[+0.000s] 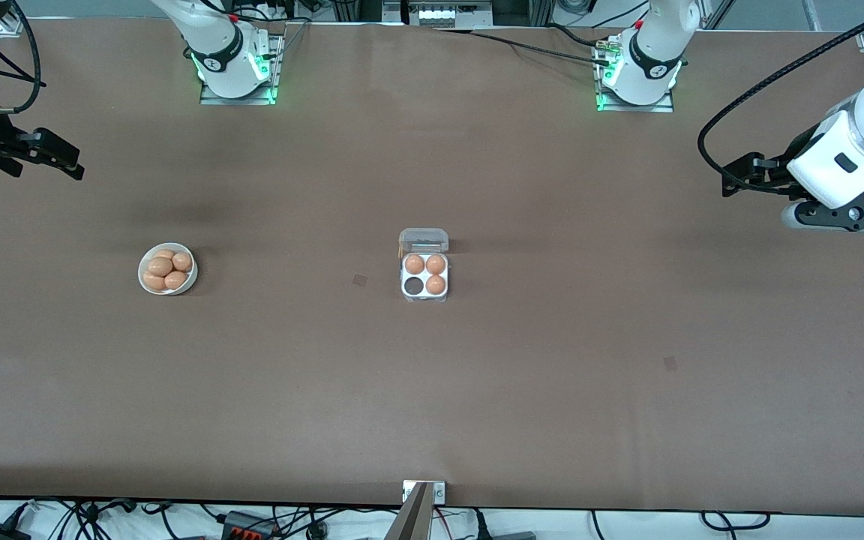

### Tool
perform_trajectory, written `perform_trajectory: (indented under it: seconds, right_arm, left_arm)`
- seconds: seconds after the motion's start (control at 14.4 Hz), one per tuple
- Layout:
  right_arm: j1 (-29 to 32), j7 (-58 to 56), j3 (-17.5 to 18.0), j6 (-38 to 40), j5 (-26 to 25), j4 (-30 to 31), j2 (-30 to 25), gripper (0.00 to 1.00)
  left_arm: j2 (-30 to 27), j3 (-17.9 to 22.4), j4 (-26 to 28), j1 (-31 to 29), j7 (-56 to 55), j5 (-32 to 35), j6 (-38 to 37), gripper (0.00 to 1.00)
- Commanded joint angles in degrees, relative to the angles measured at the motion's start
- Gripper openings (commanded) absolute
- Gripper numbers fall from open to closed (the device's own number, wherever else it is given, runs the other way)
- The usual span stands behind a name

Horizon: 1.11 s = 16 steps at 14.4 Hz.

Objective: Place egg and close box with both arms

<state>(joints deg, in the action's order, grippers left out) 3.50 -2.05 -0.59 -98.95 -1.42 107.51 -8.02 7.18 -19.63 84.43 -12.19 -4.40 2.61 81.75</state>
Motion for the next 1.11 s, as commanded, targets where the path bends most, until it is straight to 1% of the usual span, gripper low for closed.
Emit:
perform_trajectory:
  seconds: [0.0, 0.35, 0.56, 0.7, 0.83, 1.04]
  right_arm:
    - [0.3, -0.4, 0.1, 1.0, 0.1, -0.4, -0.4, 1.0]
    - [0.3, -0.2, 0.1, 0.5, 0.2, -0.5, 0.4, 1.0]
    - [0.3, 0.1, 0.1, 0.2, 0.2, -1.2, 2.4, 1.0]
    - [0.2, 0.2, 0.1, -1.5, 0.3, -1.4, 3.5, 1.0]
    - [0.2, 0.3, 0.2, -3.1, 0.5, -1.9, 5.6, 1.0]
    - [0.2, 0.4, 0.1, -3.4, 0.4, -4.4, 10.9, 1.0]
  left_arm:
    - [-0.2, -0.4, -0.9, -0.3, -0.6, 1.5, -1.2, 1.0]
    - [-0.2, -0.4, -0.9, -0.3, -0.6, 1.5, -1.3, 1.0]
    - [-0.2, -0.4, -0.9, -0.3, -0.6, 1.6, -1.3, 1.0]
    - [-0.2, -0.4, -0.9, -0.2, -0.6, 1.5, -1.3, 1.0]
    - [-0.2, -0.5, -0.9, -0.1, -0.6, 1.5, -1.3, 1.0]
    - [-0.2, -0.7, -1.0, 0.2, -0.6, 1.6, -1.7, 1.0]
